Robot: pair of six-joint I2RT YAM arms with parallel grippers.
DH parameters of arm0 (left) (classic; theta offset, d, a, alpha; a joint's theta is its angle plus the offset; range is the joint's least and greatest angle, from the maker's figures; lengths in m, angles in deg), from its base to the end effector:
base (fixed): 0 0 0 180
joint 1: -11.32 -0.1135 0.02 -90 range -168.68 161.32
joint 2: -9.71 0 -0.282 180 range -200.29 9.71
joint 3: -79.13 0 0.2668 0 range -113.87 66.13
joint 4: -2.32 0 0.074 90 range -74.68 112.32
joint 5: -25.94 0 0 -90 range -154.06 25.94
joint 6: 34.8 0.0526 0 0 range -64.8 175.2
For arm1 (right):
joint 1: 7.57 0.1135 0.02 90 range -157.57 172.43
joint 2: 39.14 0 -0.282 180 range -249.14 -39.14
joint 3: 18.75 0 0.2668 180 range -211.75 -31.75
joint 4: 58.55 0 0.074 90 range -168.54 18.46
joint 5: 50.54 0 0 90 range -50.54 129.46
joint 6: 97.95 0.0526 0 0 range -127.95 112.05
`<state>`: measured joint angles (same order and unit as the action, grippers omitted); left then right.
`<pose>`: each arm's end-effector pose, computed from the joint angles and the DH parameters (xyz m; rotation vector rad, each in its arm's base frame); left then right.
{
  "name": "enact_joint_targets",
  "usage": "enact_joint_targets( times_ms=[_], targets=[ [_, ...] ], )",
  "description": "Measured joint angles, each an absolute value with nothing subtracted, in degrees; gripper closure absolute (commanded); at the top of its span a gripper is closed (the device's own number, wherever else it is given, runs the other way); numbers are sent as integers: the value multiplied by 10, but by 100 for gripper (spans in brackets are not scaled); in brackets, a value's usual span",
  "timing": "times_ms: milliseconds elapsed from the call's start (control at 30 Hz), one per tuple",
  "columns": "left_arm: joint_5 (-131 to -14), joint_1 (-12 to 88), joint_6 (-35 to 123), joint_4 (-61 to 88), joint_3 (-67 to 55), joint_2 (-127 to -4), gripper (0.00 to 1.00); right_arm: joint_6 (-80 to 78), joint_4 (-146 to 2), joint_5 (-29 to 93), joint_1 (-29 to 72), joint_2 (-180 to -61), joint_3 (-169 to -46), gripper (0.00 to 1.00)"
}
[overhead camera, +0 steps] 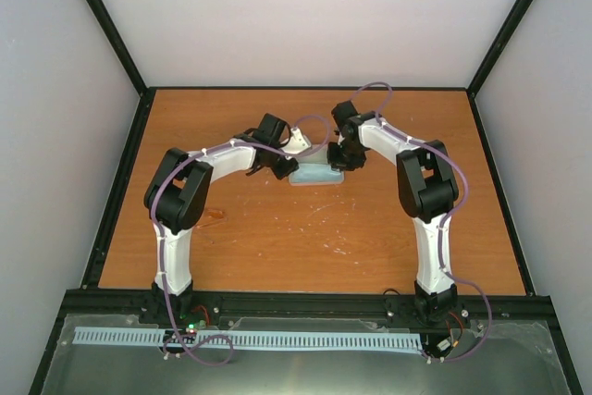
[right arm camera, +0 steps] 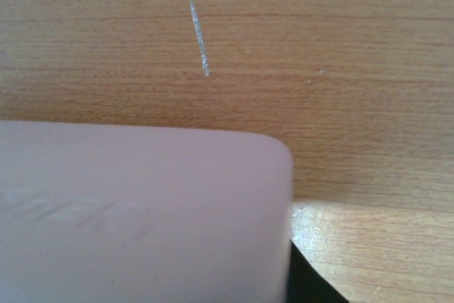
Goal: Organize the sunglasses
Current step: Place the glasses cleaning cloth in the sunglasses case, then pick up the sunglasses from the center of the board.
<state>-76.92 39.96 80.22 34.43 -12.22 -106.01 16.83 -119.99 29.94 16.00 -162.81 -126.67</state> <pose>0.3934 -0.2282 0.1530 1.2269 2.2341 -0.3112 0.4191 0.1923 0.1530 0.0036 2.9841 0.3639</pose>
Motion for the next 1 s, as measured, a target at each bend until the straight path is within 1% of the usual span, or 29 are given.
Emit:
enact_joint_targets(
  times_ms=[33,100,133,233,333,433,500,633,700,800,867,933,1000],
  targets=[
    [-769,400,802,344,-120,-1060,67,170,-1200,300,160,-1627,-1265,74],
    [-769,400,800,344,-111,-1057,65,171,-1199,302,160,-1622,-1263,67],
    [-769,400,799,345,-107,-1056,65,172,-1198,304,160,-1619,-1261,65],
    [-770,400,795,345,-93,-1047,62,176,-1193,312,160,-1608,-1254,64],
    [-771,400,788,345,-79,-1035,59,179,-1185,317,160,-1589,-1243,57],
    [-771,400,783,345,-67,-1024,54,182,-1176,323,160,-1570,-1236,55],
    [-772,400,781,345,-62,-1018,50,183,-1170,326,160,-1557,-1235,46],
    [-772,400,776,344,-57,-1009,46,185,-1160,328,160,-1548,-1234,44],
    [-773,400,775,343,-57,-1006,46,185,-1157,328,160,-1547,-1230,44],
    [-772,400,773,342,-56,-999,52,190,-1153,333,161,-1543,-1214,45],
    [-774,400,773,342,-54,-991,53,196,-1153,345,161,-1531,-1195,43],
    [-781,400,774,342,-50,-973,52,208,-1153,361,162,-1506,-1168,42],
    [-793,400,778,341,-43,-950,48,224,-1153,376,162,-1465,-1134,36]
  ],
)
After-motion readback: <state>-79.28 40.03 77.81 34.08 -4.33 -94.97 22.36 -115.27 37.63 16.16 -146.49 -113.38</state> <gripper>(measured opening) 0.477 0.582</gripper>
